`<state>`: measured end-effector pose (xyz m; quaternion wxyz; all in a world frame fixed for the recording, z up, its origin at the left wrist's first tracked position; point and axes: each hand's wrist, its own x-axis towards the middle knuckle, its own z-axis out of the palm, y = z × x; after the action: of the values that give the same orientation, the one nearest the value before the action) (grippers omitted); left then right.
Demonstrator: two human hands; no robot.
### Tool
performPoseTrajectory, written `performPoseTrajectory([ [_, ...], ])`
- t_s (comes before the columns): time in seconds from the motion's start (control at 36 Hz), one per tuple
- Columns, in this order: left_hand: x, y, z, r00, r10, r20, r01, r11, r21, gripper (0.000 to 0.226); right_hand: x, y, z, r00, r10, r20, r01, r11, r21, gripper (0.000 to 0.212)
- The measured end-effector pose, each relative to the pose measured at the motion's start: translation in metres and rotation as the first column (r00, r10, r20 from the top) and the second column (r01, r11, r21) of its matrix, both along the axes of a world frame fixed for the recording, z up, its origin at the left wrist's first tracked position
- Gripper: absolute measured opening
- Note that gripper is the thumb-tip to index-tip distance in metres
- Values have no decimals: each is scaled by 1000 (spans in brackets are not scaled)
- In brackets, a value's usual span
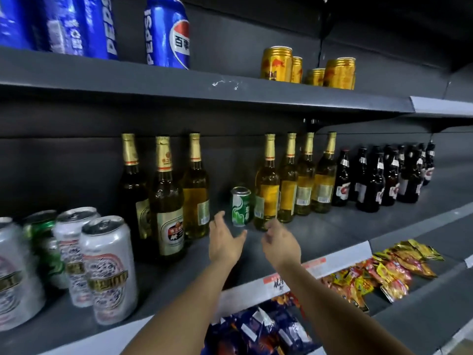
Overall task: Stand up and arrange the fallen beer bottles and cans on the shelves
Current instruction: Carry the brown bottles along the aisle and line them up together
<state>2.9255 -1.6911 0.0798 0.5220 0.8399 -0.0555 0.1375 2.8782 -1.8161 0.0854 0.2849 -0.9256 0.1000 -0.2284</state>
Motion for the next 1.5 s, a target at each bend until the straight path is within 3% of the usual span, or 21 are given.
performPoseTrajectory([
  [0.19, 69, -28, 14, 997, 61, -36, -61, 998, 8, 84, 54, -6, -21, 999, 46, 2, -46, 998, -53, 20],
  [0.39, 113, -56, 20, 986, 97, -137, -107, 992, -69, 85, 83, -5, -17, 985, 141, 99, -135, 989, -62, 11],
  [0.5, 126, -66, 20, 987, 89, -135, -102, 990, -92, 98, 88, -14, -24, 985, 169, 34, -168, 984, -52, 10],
  [0.58, 133, -71, 21, 981, 124, -152, -141, 984, -107, 89, 90, -20, -28, 985, 174, 6, -174, 985, -18, 10],
  [0.67, 130, -70, 20, 970, 211, -123, -218, 975, -51, 70, 88, -20, -27, 980, 200, -21, -200, 980, 10, 12],
  [0.94, 72, -51, 20, 908, 419, 0, -418, 908, -34, 72, 68, -9, -19, 921, 361, -150, -354, 933, 68, 23],
  [1.03, 46, -47, 19, 888, 460, 15, -456, 883, -111, 65, 50, -5, -14, 923, 357, -141, -312, 912, 266, 43],
  [1.14, 10, -44, 18, 859, 512, -17, -495, 822, -282, 67, 30, 3, -4, 925, 343, -164, -143, 714, 686, 70],
  [1.25, -25, -34, 17, 853, 511, -102, -499, 745, -442, 63, 19, 13, 1, 889, 396, -232, 18, 476, 879, 76],
  [1.33, -53, -23, 14, 873, 469, -133, -463, 713, -526, 59, 13, 24, 1, 848, 493, -194, 65, 266, 962, 88],
  [1.42, -80, -12, 9, 898, 421, -129, -419, 727, -543, 60, 12, 36, -3, 808, 562, -178, 84, 189, 978, 91],
  [1.5, -106, 4, 9, 923, 345, -170, -381, 756, -532, 61, -12, 52, 11, 847, 505, -168, 84, 184, 979, 66],
])
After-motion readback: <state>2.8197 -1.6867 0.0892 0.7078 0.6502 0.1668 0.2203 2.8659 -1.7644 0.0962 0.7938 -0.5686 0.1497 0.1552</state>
